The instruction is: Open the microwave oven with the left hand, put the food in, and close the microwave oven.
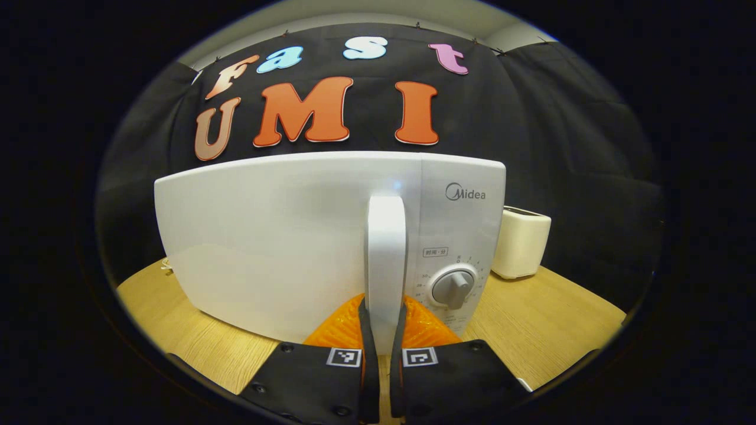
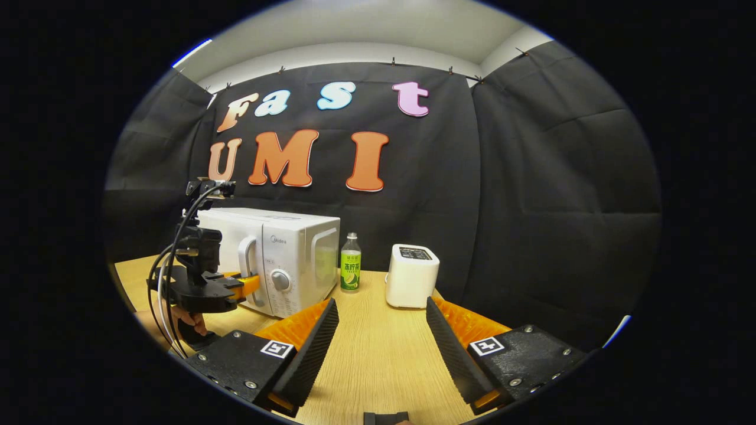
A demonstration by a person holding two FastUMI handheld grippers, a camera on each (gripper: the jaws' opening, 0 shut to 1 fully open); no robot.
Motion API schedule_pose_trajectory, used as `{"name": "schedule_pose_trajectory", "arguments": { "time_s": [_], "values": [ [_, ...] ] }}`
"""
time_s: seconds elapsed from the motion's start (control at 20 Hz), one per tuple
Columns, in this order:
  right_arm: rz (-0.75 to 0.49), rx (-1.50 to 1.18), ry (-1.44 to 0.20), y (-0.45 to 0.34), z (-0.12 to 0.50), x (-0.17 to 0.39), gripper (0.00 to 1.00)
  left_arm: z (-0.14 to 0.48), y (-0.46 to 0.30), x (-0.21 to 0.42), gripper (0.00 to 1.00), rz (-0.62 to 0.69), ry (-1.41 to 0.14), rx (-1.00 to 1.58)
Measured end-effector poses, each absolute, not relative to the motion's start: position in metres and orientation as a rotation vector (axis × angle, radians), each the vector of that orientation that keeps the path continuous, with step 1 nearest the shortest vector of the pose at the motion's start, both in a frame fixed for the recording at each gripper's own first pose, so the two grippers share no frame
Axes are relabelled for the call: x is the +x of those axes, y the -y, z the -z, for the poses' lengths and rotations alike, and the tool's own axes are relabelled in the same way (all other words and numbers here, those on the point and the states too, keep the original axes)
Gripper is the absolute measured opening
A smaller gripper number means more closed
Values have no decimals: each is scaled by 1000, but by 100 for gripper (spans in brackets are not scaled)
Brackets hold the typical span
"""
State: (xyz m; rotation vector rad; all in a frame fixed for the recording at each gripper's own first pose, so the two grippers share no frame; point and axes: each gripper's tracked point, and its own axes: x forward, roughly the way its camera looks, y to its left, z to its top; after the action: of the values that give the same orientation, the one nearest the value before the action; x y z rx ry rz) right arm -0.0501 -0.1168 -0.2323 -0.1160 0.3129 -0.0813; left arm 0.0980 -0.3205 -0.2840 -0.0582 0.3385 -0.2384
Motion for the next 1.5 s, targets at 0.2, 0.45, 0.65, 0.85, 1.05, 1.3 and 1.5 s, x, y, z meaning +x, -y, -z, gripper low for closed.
{"name": "schedule_pose_trajectory", "arguments": {
  "time_s": [0.2,0.45,0.65,0.85,1.05,1.3,1.5],
  "values": [
    [72,-91,-349,108,243,-54,93,277,309,68,11,285,-314,-52],
    [44,-113,-368,87,250,-64,93,269,276,16,11,311,-297,-40],
    [18,-120,-383,68,255,-70,93,264,241,-18,11,305,-299,-39],
    [10,-129,-397,57,262,-74,92,258,199,-47,11,273,-260,-25],
    [23,-121,-424,54,269,-80,92,256,147,-70,12,207,-240,-13],
    [53,-124,-437,55,272,-87,92,255,78,-90,12,100,-224,1],
    [74,-140,-451,55,277,-90,92,256,31,-100,17,50,-221,-35]
  ]
}}
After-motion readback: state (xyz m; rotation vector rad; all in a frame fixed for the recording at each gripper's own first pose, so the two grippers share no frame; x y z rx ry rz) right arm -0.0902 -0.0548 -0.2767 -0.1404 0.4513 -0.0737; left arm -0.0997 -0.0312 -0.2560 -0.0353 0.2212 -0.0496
